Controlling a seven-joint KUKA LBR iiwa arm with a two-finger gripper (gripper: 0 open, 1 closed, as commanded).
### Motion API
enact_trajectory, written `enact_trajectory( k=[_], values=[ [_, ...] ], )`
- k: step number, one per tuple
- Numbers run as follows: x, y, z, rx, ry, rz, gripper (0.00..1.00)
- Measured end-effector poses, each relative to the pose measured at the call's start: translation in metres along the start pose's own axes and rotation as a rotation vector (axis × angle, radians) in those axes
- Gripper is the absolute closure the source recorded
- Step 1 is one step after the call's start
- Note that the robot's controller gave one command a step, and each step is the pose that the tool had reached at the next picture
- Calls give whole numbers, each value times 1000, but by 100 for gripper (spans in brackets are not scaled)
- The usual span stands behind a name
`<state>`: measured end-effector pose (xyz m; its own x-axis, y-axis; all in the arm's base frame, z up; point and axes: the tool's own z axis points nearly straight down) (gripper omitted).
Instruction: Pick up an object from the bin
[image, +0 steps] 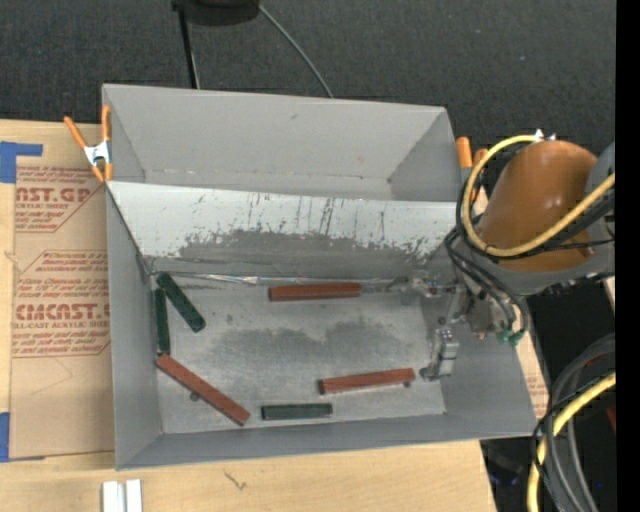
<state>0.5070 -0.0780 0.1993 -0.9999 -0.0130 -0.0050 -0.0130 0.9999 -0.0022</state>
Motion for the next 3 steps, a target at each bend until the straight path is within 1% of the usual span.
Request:
enact_trajectory(
  k=[1, 2, 3],
  values=[
    [17, 14, 64, -3, -1, -56, 0],
    [18, -23, 125, -3, 5, -222, 100],
    [18, -23, 125, -3, 5, -223, 100]
  ],
)
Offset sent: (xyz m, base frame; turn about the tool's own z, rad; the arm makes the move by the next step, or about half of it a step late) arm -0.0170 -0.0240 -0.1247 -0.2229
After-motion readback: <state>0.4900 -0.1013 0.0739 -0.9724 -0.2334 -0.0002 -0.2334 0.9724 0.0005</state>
